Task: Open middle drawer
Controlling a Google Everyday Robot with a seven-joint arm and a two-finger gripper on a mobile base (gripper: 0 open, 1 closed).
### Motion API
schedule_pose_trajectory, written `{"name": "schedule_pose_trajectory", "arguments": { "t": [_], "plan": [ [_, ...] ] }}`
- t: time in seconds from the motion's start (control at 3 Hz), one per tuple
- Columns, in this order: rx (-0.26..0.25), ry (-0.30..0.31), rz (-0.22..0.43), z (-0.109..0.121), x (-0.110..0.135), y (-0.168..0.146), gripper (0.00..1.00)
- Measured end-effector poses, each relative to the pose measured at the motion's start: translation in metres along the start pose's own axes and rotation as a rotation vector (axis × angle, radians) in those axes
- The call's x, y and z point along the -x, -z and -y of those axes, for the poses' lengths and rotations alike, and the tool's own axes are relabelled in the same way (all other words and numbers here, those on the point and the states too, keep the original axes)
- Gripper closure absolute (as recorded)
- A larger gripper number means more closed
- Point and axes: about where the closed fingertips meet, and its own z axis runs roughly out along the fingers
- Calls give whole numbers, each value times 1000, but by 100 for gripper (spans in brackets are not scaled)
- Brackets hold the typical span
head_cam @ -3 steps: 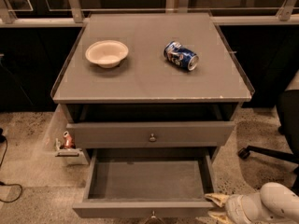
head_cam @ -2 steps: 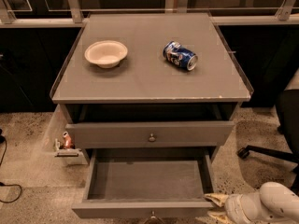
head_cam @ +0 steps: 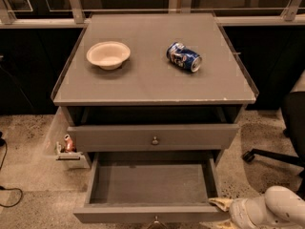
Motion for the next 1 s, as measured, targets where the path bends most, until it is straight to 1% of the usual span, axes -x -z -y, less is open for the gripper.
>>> {"name": "schedule_pose_trajectory", "arguments": {
  "t": [0.33,0.67,1.0],
  "plan": [
    [0,0,0,0,0,0,13],
    [0,0,0,0,0,0,0],
    [0,0,0,0,0,0,0]
  ]
}}
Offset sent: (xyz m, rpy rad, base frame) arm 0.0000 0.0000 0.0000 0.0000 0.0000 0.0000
